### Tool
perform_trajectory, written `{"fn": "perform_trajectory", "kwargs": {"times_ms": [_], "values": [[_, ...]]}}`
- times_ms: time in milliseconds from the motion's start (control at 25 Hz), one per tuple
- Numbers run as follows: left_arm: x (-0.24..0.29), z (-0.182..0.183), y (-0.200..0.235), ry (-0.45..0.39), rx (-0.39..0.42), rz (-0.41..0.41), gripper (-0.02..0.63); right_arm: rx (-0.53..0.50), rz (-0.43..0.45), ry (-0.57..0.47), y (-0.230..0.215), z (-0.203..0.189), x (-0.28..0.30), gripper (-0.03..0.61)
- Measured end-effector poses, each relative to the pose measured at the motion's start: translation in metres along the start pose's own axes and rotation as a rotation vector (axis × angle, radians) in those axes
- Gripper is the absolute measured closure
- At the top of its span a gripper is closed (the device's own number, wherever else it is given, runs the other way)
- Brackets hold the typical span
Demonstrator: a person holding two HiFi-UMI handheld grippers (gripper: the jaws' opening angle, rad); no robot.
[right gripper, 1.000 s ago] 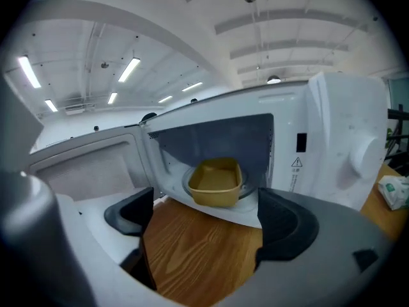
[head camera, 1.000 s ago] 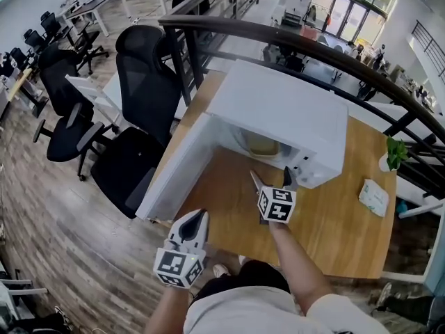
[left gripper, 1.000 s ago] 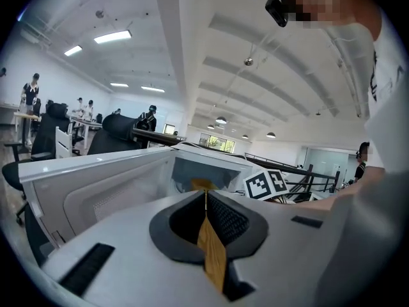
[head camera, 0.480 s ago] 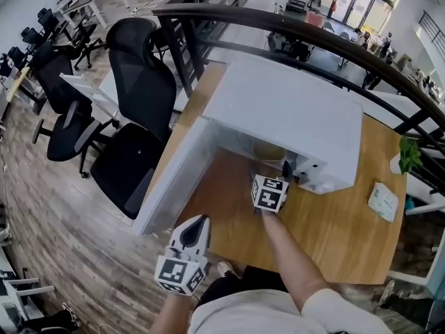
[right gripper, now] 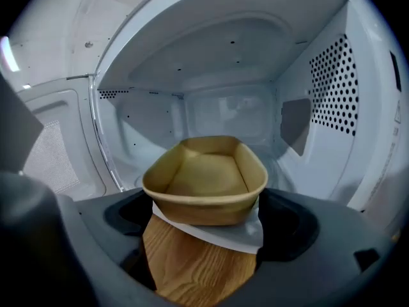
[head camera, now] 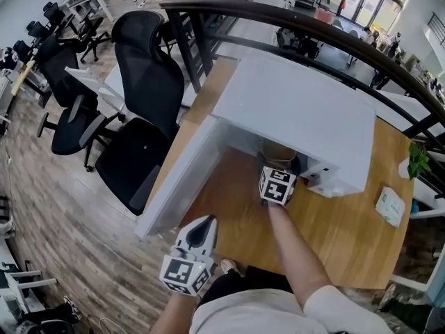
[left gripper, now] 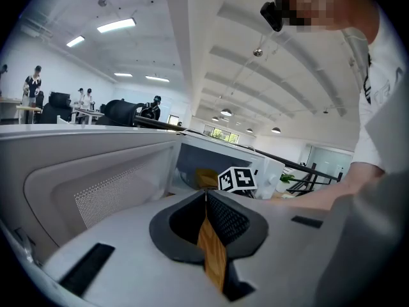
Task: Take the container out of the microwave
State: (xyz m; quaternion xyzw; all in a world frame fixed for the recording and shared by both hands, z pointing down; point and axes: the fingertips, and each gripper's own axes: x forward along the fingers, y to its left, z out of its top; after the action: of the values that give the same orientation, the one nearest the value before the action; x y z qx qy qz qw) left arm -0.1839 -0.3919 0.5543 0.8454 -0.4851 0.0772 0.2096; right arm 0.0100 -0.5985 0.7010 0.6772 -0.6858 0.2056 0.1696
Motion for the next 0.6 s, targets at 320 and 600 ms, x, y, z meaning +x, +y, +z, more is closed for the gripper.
{"fn": "perform_trajectory", "kwargs": {"times_ms": [320, 600], "values": [[-0.007, 0.001, 0.004, -0.003, 0.001, 0.011, 0.577, -0.025, -0.010, -0.017, -0.003, 0.010, -0.009, 0.080], [-0.014, 0.003, -0.004, -0.016, 0.011, -0.002, 0.577, -0.082, 0.042, -0.028, 0.007, 0.007, -0.041, 0.080]]}}
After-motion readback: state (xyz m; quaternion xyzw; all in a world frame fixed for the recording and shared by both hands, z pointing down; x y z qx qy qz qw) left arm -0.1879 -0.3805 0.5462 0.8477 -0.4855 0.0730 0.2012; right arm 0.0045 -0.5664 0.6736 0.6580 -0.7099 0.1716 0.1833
